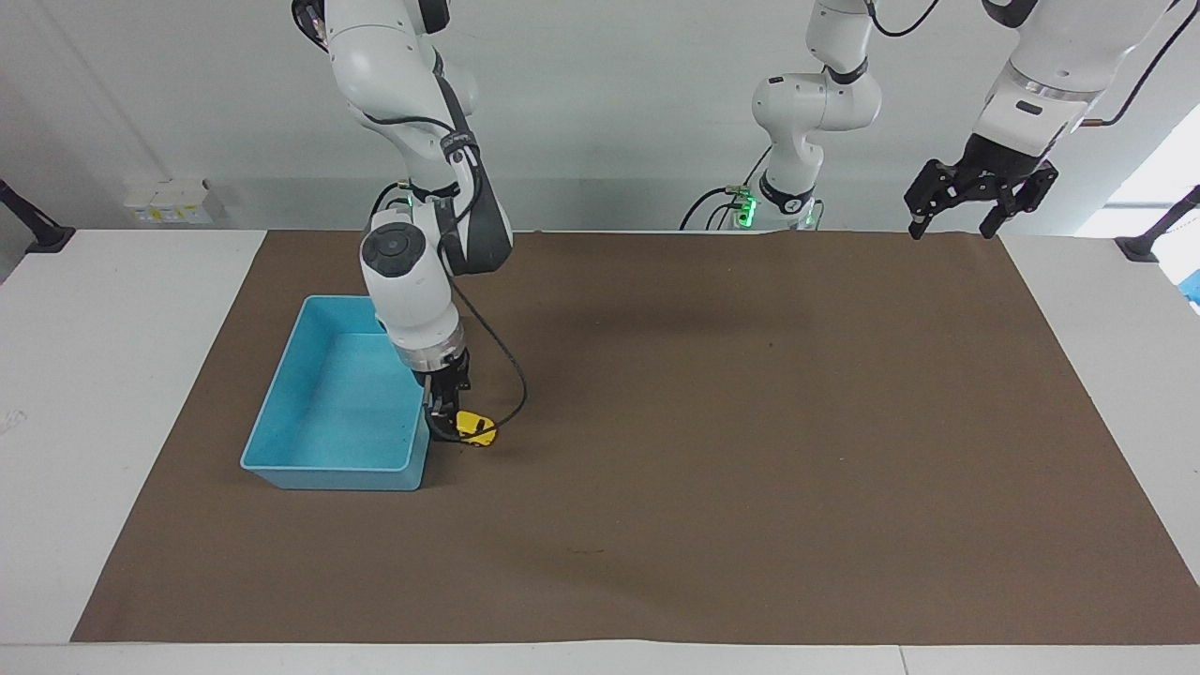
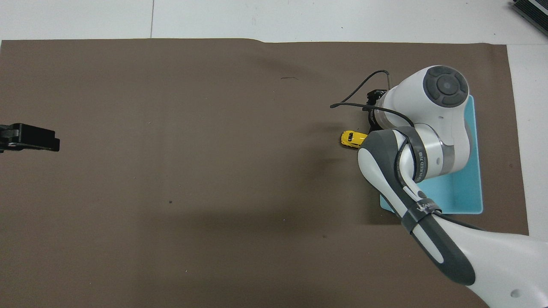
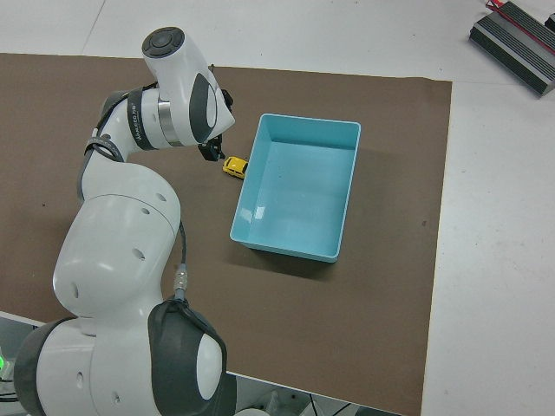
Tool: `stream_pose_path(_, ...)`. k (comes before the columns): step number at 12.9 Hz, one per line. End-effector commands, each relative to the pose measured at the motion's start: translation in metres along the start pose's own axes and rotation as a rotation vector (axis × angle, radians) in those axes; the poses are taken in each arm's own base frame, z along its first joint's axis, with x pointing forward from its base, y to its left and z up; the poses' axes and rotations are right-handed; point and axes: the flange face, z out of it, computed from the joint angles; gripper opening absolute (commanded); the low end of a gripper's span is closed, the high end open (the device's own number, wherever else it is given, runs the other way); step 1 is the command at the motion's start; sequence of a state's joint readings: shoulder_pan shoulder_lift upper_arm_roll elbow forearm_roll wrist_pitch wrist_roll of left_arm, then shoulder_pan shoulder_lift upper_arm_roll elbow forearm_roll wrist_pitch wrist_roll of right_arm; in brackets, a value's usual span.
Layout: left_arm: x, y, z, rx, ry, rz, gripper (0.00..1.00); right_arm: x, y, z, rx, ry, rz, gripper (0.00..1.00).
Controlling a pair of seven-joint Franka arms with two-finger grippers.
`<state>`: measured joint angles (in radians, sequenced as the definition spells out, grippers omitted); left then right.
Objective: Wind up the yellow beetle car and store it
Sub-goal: 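Lower the right gripper and grasp the yellow car beside the bin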
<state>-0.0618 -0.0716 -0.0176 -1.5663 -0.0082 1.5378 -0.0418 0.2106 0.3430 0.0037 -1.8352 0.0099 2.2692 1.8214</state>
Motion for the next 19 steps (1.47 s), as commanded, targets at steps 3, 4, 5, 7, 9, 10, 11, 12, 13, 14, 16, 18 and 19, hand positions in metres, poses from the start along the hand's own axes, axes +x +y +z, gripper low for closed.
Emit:
stream_pose_path(3,-0.008,0.000,-0.001,-0.017,-0.008,0.007,1.00,0.008,0.016,0.036,0.015,-0.006,0.054,1.00)
stream_pose_path(4,-0.009,-0.003,0.000,-0.016,-0.017,0.003,1.00,0.008,0.017,0.039,0.020,-0.008,0.055,1.00)
stream_pose_path(5,-0.010,-0.003,0.000,-0.014,-0.030,0.002,1.00,0.008,0.018,0.045,0.013,-0.007,0.058,1.00)
stream_pose_path(7,-0.010,-0.006,-0.001,-0.014,-0.028,-0.003,1.00,0.009,0.020,0.051,0.025,-0.010,0.058,1.00)
stream_pose_path(9,-0.010,-0.009,-0.002,-0.014,-0.028,-0.009,1.00,0.011,0.023,0.057,0.028,-0.011,0.053,1.00)
stream_pose_path(10,-0.010,-0.009,-0.001,-0.014,-0.030,-0.009,1.00,0.010,0.025,0.059,0.025,-0.011,0.040,0.85)
stream_pose_path(11,-0.010,-0.008,-0.002,-0.014,-0.028,-0.006,1.00,0.010,0.025,0.059,0.024,-0.010,0.031,0.69)
stream_pose_path(12,-0.010,-0.008,-0.002,-0.014,-0.027,-0.008,1.00,0.009,0.025,0.059,0.024,-0.010,0.026,0.55)
stream_pose_path(13,-0.010,-0.008,-0.002,-0.014,-0.028,-0.006,1.00,0.007,0.026,0.058,0.024,-0.011,0.021,0.20)
stream_pose_path(14,-0.010,-0.008,-0.002,-0.014,-0.027,-0.008,1.00,0.004,0.025,0.057,0.026,-0.013,0.021,0.00)
stream_pose_path(16,-0.010,-0.009,-0.002,-0.014,-0.026,-0.009,1.00,0.003,0.024,0.056,0.029,-0.014,0.024,0.00)
stream_pose_path(18,-0.010,-0.008,-0.002,-0.014,-0.028,-0.008,1.00,-0.006,0.025,0.053,0.028,-0.015,0.017,0.00)
stream_pose_path(19,-0.010,-0.008,-0.002,-0.014,-0.027,-0.008,1.00,-0.011,0.024,0.049,0.031,-0.017,0.009,0.00)
